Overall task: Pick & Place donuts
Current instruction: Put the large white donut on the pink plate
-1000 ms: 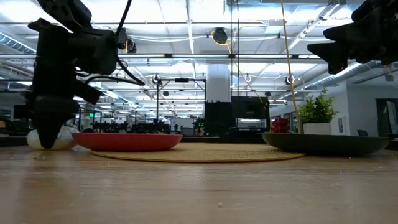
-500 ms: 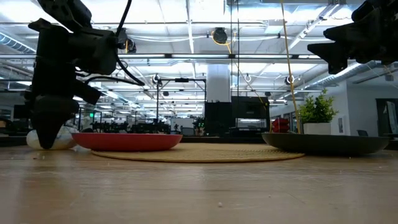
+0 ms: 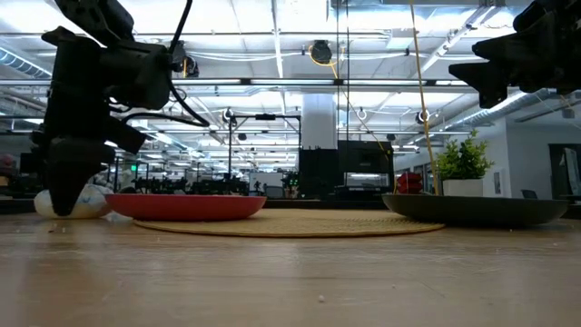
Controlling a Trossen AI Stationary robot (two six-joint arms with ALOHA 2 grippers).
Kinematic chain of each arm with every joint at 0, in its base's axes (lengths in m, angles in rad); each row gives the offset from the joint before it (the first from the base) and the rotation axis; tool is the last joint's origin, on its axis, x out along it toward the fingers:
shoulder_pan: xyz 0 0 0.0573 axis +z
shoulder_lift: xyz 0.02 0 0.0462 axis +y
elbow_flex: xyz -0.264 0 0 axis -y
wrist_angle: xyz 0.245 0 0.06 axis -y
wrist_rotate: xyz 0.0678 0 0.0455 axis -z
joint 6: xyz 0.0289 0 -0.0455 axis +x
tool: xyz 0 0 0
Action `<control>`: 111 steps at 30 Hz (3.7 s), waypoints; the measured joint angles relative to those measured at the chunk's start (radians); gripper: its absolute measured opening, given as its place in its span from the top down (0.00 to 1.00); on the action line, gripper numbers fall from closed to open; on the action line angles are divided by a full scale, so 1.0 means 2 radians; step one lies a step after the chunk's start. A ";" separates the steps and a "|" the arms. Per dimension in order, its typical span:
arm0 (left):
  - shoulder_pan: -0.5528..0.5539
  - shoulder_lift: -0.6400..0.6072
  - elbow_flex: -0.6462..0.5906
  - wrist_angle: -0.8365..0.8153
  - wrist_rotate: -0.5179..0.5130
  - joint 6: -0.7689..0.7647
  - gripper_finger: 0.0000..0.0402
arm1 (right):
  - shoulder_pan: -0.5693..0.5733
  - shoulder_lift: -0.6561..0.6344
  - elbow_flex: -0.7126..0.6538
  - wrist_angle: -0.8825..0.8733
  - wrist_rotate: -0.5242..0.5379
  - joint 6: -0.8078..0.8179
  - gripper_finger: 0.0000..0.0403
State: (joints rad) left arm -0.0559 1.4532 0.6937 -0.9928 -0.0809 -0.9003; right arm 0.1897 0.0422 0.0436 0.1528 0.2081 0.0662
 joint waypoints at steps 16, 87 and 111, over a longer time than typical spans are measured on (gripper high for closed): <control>0.000 -0.038 0.001 -0.017 -0.012 -0.006 0.41 | 0.000 0.000 0.000 0.000 0.000 0.000 0.44; -0.037 0.072 0.122 0.120 0.036 0.061 0.40 | 0.000 0.000 0.000 -0.001 0.000 0.000 0.44; -0.037 0.072 0.121 0.152 0.039 0.065 0.40 | 0.000 0.000 0.000 -0.001 0.000 0.000 0.44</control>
State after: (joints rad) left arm -0.1305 1.5982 0.9367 -0.6884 -0.0032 -0.7705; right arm 0.1898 0.0425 0.0437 0.1505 0.2081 0.0662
